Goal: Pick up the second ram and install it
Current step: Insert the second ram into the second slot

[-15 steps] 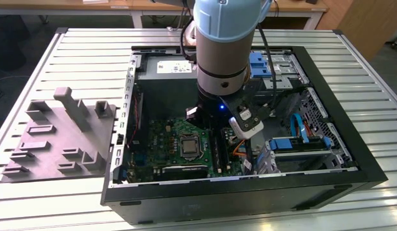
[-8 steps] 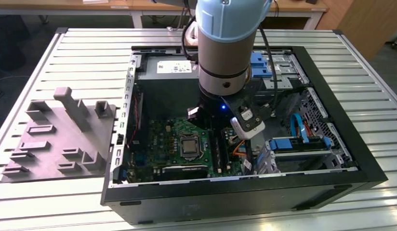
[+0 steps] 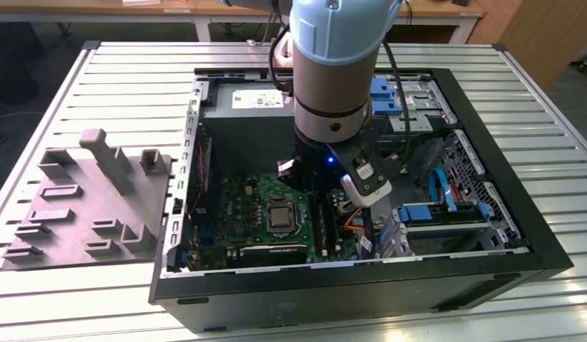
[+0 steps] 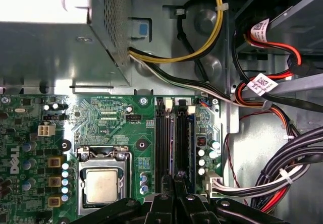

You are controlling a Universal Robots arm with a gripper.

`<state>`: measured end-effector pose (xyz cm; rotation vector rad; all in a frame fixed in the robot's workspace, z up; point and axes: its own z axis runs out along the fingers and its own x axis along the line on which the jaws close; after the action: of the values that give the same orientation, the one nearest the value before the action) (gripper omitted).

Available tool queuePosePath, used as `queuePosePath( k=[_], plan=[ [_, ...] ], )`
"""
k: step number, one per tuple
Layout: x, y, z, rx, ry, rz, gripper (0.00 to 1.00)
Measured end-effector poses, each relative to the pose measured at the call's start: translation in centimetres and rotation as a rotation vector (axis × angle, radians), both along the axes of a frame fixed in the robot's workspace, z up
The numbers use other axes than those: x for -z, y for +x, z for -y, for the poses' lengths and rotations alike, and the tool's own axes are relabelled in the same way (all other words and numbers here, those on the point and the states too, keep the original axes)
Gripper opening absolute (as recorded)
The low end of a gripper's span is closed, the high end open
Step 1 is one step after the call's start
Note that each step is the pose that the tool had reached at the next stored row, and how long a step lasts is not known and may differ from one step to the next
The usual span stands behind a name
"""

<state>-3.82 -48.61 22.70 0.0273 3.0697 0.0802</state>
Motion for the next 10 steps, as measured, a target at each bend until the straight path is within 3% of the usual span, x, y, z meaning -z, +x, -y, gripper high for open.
queuePosePath(
  k=[10],
  plan=[
    [0.24, -0.04, 0.00, 0.000, 0.0002, 0.0001, 0.12]
  ],
)
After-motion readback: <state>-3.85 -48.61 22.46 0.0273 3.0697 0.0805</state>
